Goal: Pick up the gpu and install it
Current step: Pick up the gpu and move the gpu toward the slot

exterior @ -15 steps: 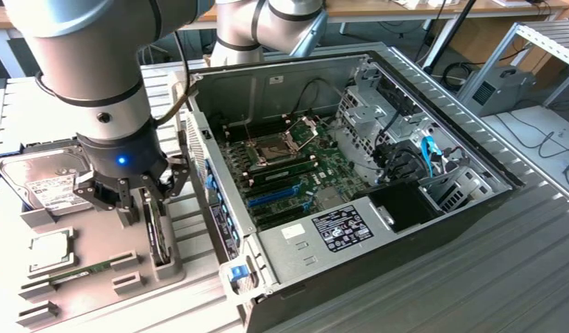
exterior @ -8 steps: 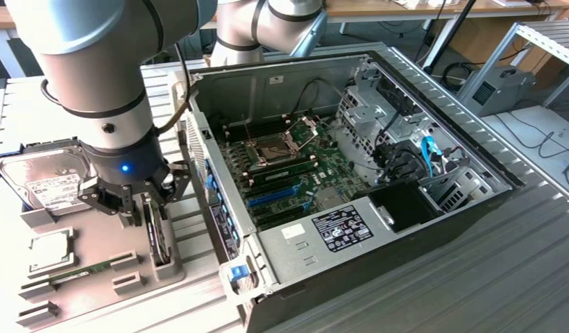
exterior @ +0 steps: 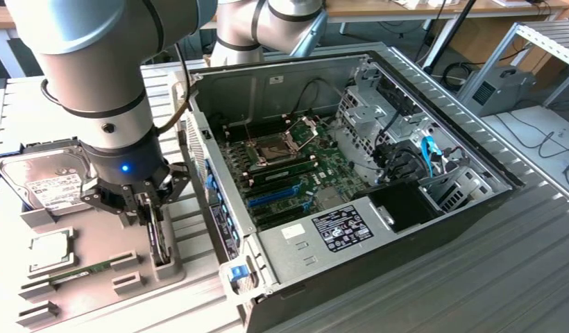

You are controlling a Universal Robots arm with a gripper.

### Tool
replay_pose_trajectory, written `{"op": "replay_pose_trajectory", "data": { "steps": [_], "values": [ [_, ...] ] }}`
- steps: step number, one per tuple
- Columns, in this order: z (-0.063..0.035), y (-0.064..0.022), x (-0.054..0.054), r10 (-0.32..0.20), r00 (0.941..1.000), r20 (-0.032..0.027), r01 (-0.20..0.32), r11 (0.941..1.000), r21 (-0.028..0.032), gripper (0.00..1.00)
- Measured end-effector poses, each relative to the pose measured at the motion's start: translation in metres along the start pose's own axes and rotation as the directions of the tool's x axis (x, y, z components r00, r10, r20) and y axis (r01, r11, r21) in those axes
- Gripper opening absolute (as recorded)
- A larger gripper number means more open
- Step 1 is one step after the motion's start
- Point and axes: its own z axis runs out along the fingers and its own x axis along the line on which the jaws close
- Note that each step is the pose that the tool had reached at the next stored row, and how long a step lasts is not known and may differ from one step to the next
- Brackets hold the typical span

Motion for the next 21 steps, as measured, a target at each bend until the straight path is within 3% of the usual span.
{"op": "replay_pose_trajectory", "data": {
  "steps": [2,21],
  "values": [
    [0.0000,0.0000,0.0000,0.000,1.0000,0.0000,0.000,1.0000,0.0000,0.26],
    [-0.0038,-0.0001,-0.0002,0.000,1.0000,0.0002,0.000,1.0000,-0.0002,0.26]
  ]
}}
